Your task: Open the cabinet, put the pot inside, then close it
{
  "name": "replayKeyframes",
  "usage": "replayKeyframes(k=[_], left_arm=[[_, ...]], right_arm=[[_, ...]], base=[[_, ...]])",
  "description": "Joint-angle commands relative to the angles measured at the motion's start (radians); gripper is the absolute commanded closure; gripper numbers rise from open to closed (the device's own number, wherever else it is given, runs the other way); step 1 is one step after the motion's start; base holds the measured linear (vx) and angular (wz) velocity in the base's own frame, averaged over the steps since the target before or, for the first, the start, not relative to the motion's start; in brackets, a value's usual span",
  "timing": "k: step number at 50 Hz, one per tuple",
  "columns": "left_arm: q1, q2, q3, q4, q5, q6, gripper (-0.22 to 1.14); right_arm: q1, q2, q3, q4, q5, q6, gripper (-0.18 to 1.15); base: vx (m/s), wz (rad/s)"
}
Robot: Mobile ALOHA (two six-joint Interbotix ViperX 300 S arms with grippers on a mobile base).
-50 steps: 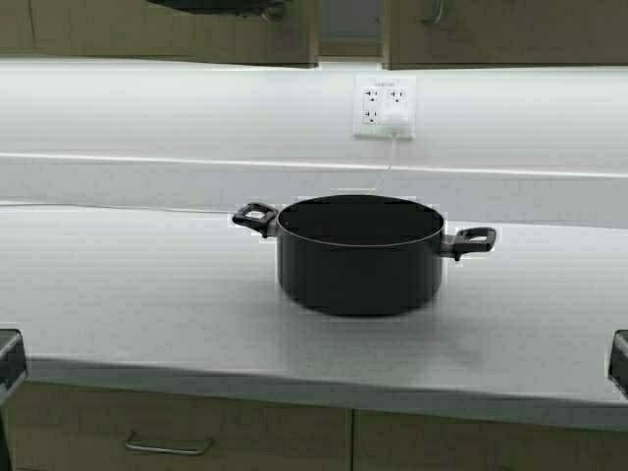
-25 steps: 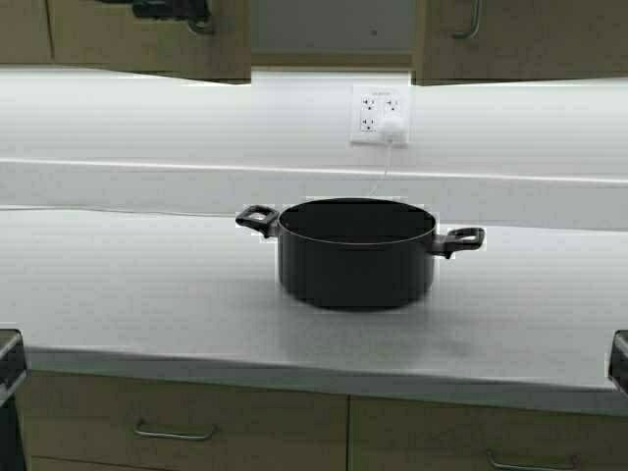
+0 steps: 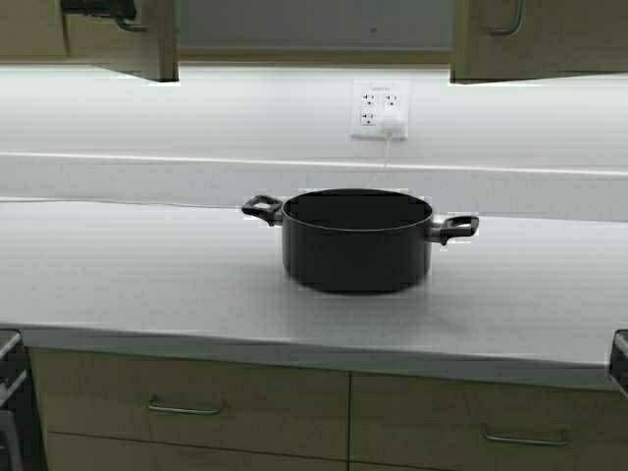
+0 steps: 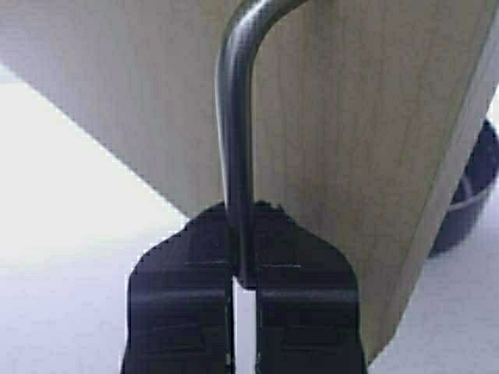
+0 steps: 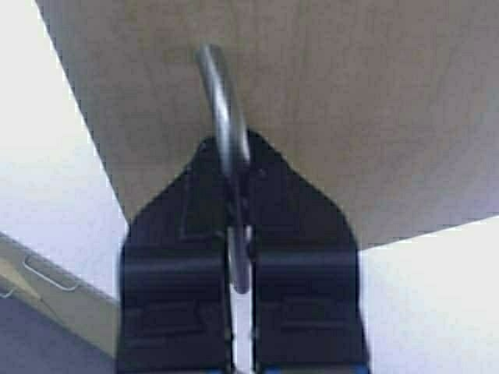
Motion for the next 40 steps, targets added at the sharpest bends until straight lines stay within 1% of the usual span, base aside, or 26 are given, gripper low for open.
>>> replayKeyframes(k=[1,3,5,8,10,11,12,14,16,18,21,23,28,33,35,37,39,40], left_arm=[[-0.008,0.011,-0.023,0.014,-0.003,0.011,0.82],[-0.008,0.012,-0.023,0.014,-0.003,0.009,0.75],[-0.008,0.011,-0.025,0.014,-0.002,0.008,0.64],[-0.008,0.003,-0.023,0.014,0.006,-0.003,0.42],[-0.008,-0.008,-0.020,0.014,0.009,-0.011,0.26],[-0.008,-0.014,-0.017,0.014,0.015,-0.015,0.17],[-0.008,-0.021,-0.015,0.014,0.020,-0.021,0.10],[-0.008,-0.040,-0.009,0.014,0.040,-0.028,-0.05],[-0.008,-0.064,-0.002,0.014,0.071,-0.031,-0.14],[-0.008,-0.087,0.006,0.014,0.106,-0.023,-0.15],[-0.008,-0.117,0.017,0.014,0.144,-0.020,-0.12],[-0.008,-0.133,0.028,0.014,0.161,-0.018,-0.09],[-0.012,-0.178,0.057,0.014,0.222,-0.026,-0.09],[-0.064,-0.204,0.080,0.014,0.284,-0.011,-0.05],[-0.103,-0.198,0.080,0.014,0.290,-0.008,0.00],[-0.147,-0.192,0.078,0.014,0.291,-0.006,0.08],[-0.193,-0.183,0.075,0.014,0.290,-0.011,0.19],[-0.219,-0.175,0.072,0.014,0.290,-0.014,0.27]], right_arm=[[-0.054,0.044,0.005,-0.044,0.038,0.040,0.67],[-0.054,0.048,-0.003,-0.046,0.067,0.048,0.51],[-0.054,0.046,-0.008,-0.049,0.098,0.055,0.31],[-0.055,0.037,-0.009,-0.058,0.132,0.069,0.04],[-0.063,0.025,-0.008,-0.067,0.152,0.081,-0.09],[-0.069,0.017,-0.006,-0.077,0.169,0.084,-0.12],[-0.075,0.008,-0.005,-0.087,0.179,0.089,-0.12],[-0.089,-0.018,-0.002,-0.114,0.215,0.106,-0.09],[-0.107,-0.054,0.002,-0.155,0.278,0.126,-0.05],[-0.121,-0.084,0.000,-0.184,0.330,0.129,-0.04],[-0.140,-0.126,-0.005,-0.212,0.394,0.132,-0.04],[-0.147,-0.152,-0.005,-0.218,0.430,0.132,-0.04],[-0.149,-0.229,0.000,-0.218,0.512,0.130,-0.03],[-0.141,-0.265,0.006,-0.193,0.630,0.126,0.01],[-0.126,-0.264,0.002,-0.166,0.692,0.124,0.05],[-0.109,-0.262,0.000,-0.133,0.747,0.123,0.13],[-0.083,-0.261,-0.002,-0.094,0.790,0.109,0.24],[-0.069,-0.261,-0.002,-0.074,0.802,0.101,0.30]], base=[[-0.09,0.03],[-0.08,0.02],[-0.07,0.01],[-0.06,0.00],[-0.05,-0.01],[-0.04,-0.02],[-0.04,-0.02],[-0.05,-0.01],[-0.05,0.00],[-0.04,0.00],[-0.01,0.00],[0.02,-0.01],[0.02,-0.01],[0.00,0.00],[0.00,0.00],[0.00,0.00],[-0.01,-0.01],[-0.01,-0.02]])
